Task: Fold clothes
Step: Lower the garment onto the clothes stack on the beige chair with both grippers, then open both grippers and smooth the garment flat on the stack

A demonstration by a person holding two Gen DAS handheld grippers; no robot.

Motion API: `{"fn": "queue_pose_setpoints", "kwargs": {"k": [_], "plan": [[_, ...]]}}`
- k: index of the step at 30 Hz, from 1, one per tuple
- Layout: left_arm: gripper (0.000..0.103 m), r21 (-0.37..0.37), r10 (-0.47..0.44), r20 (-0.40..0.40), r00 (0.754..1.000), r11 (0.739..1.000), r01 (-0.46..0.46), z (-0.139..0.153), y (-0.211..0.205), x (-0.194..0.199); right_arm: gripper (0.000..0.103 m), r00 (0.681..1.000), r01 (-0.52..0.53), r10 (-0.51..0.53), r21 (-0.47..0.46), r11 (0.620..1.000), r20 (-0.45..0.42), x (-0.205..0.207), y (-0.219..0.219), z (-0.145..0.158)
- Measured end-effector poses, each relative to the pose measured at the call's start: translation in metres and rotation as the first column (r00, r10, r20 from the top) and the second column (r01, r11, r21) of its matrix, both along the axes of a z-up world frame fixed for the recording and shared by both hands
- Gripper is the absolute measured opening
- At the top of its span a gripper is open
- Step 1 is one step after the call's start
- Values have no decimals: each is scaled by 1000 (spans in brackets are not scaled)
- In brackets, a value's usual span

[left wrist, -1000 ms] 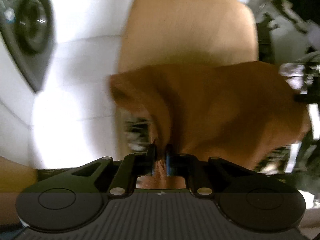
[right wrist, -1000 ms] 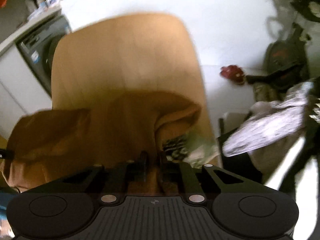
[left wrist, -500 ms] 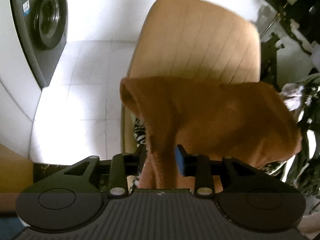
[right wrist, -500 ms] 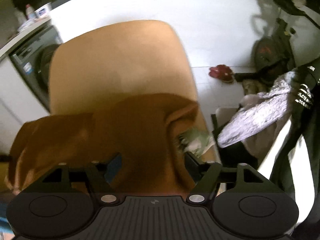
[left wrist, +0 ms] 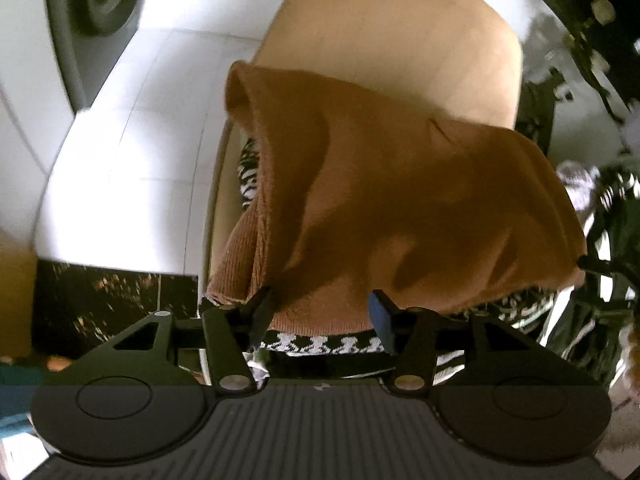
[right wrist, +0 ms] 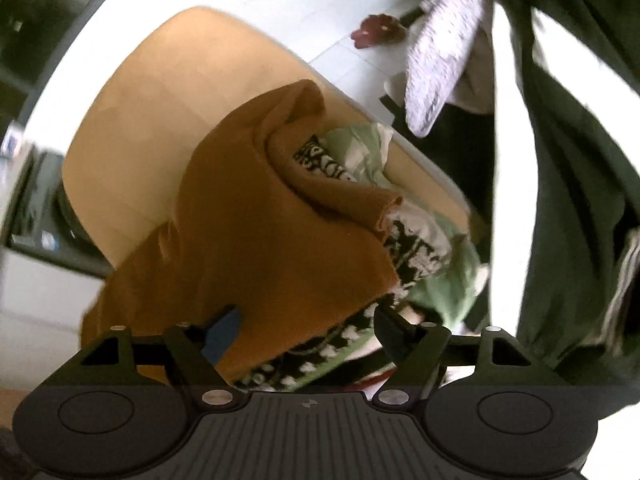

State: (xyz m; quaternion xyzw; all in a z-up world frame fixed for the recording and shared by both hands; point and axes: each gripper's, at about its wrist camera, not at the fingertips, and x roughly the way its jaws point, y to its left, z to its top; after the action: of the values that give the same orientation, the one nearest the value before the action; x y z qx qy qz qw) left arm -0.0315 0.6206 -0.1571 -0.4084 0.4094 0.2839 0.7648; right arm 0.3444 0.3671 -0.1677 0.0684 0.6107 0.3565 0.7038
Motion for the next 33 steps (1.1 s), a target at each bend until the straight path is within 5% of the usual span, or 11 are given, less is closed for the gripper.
{"fn": "queue_pose_setpoints", "kwargs": {"k": [2,3,5,9,19,21,23,25,27,29,33], "plan": [[36,-23,38,14,999,999,-38,-4,6,-4,68,998,57,-56,28,998,-15,5,0,-3],[28,-22,48,10,999,999,-48,-5,9,-5,53,996,82,-82,40,996,-23,7,0,-5],[27,-21,59,3,998,998,-59,-8,13,-7,25,995,104,-104,61,993,-11,10,-2,-5],[27,-8,22,-22,1000,1000,-22,-10,15,-7,7,980,9,-30,107,994,199,0,-2,26],[27,27,-39,-87,995,999,42,-23,11,-5,9,974,-47,62,-74,996,218,0,0,-9],[28,36,-40,-89,995,998,43,-18,9,-4,24,967,-52,74,-95,994,242,-3,4,-3],[40,54,-39,-76,996,998,44,-8,6,-2,46,955,-48,78,-112,993,284,-6,5,4],[64,98,-37,-63,997,994,43,4,3,0,65,929,-53,88,-109,993,359,-12,7,17],[68,167,-32,-55,998,985,41,21,0,6,80,895,-77,119,-113,991,431,-19,12,27],[69,231,-40,-43,998,972,48,32,0,15,90,859,-118,166,-129,985,484,-25,24,32],[90,267,-67,-55,996,960,79,32,3,43,102,796,-189,267,-196,962,543,-37,52,27]]}}
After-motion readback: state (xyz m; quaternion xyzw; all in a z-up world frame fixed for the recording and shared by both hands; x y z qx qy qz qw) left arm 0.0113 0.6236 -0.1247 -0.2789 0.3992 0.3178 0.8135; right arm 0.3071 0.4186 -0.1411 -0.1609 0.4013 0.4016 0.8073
